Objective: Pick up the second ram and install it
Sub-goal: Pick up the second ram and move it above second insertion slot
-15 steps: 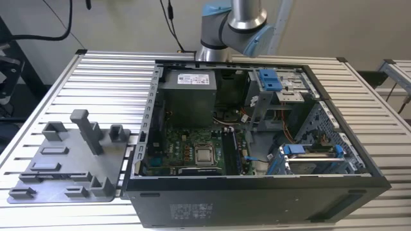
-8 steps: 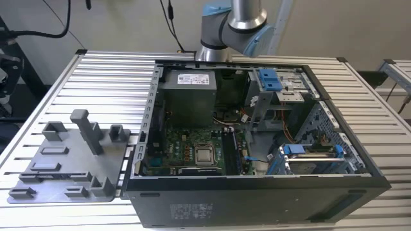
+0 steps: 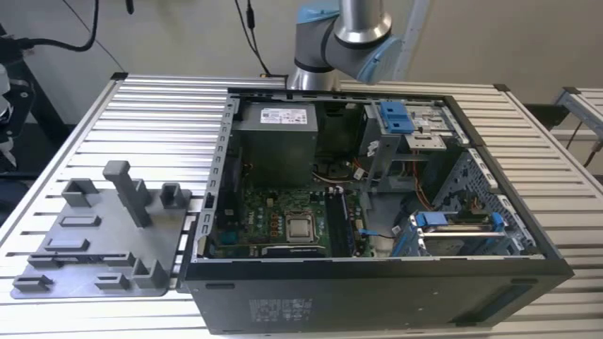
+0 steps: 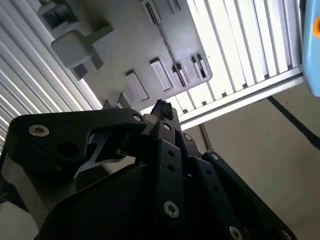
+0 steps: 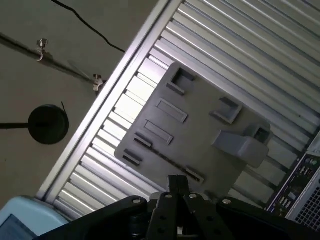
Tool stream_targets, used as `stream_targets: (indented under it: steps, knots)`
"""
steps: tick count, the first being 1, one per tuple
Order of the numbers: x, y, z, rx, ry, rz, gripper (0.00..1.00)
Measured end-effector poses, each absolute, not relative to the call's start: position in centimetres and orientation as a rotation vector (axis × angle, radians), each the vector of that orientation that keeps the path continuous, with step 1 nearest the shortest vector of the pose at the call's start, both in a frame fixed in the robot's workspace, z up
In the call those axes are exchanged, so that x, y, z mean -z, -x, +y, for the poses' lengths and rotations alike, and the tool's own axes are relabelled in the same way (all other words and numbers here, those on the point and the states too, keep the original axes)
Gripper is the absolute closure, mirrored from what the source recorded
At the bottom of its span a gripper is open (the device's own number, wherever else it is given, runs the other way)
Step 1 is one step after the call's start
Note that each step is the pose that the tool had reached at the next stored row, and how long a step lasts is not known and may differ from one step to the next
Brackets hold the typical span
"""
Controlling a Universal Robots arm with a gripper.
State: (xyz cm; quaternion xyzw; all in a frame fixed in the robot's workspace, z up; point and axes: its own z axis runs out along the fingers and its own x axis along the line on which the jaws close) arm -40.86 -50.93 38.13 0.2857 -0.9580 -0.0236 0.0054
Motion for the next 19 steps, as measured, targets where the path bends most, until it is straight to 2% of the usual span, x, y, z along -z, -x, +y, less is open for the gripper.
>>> stream_targets:
  steps: [19]
  knots:
    - [-38.11, 40.86, -50.94, 0.062, -1.285, -2.845, 0.89]
